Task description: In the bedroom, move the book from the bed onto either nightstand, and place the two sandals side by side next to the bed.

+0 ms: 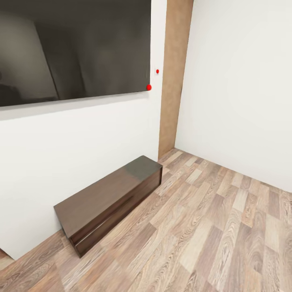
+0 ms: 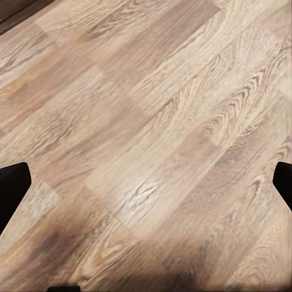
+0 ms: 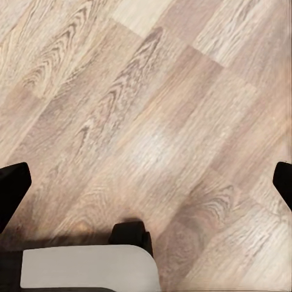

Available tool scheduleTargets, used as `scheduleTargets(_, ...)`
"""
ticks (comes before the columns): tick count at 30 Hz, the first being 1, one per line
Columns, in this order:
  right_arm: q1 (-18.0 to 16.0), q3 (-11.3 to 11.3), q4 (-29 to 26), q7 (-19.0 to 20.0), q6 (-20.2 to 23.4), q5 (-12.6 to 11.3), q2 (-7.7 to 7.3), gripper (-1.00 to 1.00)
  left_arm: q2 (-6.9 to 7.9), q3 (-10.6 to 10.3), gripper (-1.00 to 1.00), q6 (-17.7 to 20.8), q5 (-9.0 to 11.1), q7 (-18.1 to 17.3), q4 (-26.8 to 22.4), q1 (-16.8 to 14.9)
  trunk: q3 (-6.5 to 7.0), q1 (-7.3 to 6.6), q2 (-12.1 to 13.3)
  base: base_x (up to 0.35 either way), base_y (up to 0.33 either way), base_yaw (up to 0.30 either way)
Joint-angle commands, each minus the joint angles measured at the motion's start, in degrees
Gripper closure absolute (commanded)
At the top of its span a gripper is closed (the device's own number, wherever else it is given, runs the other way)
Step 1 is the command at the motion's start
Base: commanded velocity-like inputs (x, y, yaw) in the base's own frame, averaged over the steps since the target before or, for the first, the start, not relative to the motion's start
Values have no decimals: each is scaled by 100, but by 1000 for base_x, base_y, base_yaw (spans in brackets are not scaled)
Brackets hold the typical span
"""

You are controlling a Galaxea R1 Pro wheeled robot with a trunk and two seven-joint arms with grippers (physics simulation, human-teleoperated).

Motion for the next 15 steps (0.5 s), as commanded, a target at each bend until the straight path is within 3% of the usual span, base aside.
scheduleTargets(1, -5, -3, 8, 46, -11, -60, -1, -100, 4, -23, -100, -19, 60, -2, 2, -2, -5, 0, -3, 0, 0, -262)
scheduleTargets(15, -5, 7, 5, 46, -11, -50, 3, -100, 4, -23, -100, -19, 59, -2, 2, -2, -5, 0, -3, 0, 0, -262)
